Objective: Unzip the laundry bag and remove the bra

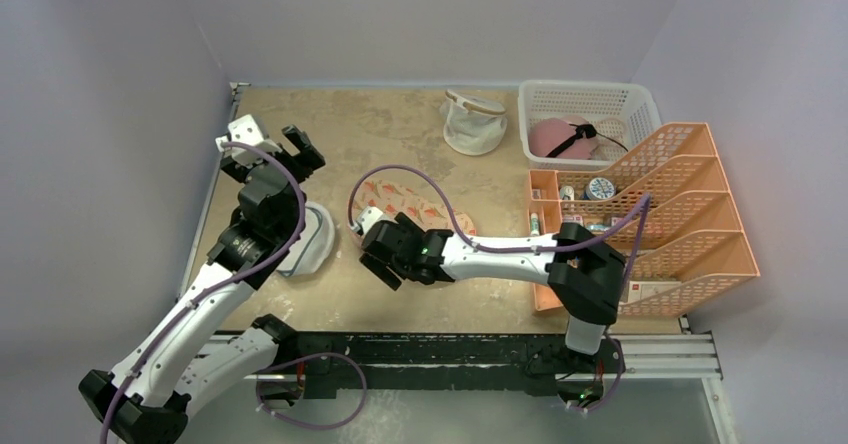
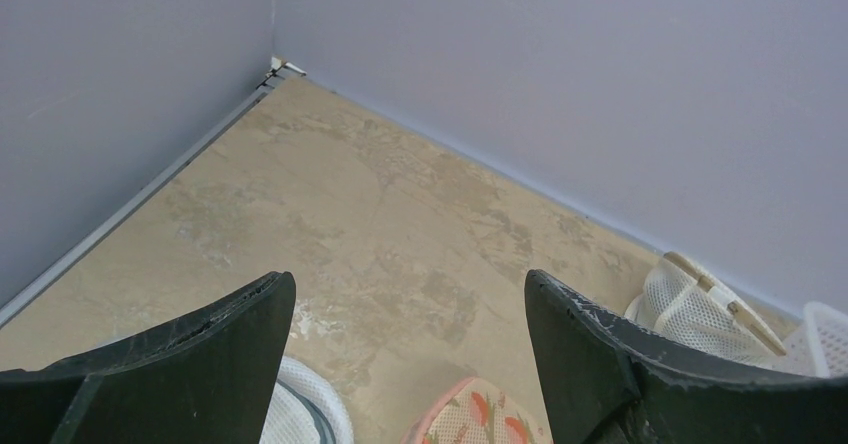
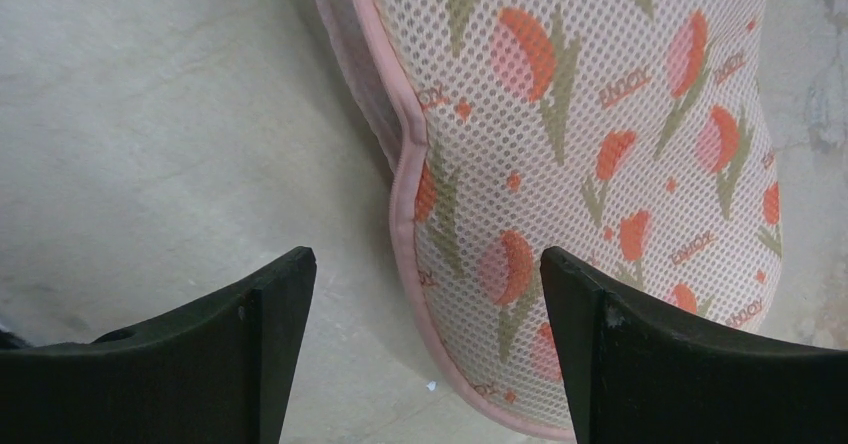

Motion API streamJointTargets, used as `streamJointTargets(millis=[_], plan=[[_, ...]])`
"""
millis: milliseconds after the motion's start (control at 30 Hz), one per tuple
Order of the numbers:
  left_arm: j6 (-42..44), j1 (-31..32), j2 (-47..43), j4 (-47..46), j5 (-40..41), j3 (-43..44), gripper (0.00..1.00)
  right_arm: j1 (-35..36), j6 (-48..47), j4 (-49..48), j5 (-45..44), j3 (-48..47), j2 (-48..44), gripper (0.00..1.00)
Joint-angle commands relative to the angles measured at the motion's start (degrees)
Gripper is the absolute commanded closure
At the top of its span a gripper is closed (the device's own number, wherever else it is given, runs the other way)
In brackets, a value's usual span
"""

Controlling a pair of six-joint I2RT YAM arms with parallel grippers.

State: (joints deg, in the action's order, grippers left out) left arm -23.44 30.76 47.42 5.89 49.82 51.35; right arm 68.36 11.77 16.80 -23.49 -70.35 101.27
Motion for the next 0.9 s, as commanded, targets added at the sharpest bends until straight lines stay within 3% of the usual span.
streamJointTargets(millis=[0,367,867], plan=[[0.0,-0.3,0.7,-2.1,0.4,0.1,0.16,0.4,-0.2,4.6,-6.5,-2.9,1.5,0.16],[0.0,-0.3,0.7,-1.9,0.3,0.1,0.16,0.6,-0.3,4.9,-7.9,-4.2,4.3,0.44],[-0.2,-0.3,0.9,-1.6,-0.8,0.4,0.16,0.6,-0.1,5.3,-7.9,-4.8,2.0,0.90]])
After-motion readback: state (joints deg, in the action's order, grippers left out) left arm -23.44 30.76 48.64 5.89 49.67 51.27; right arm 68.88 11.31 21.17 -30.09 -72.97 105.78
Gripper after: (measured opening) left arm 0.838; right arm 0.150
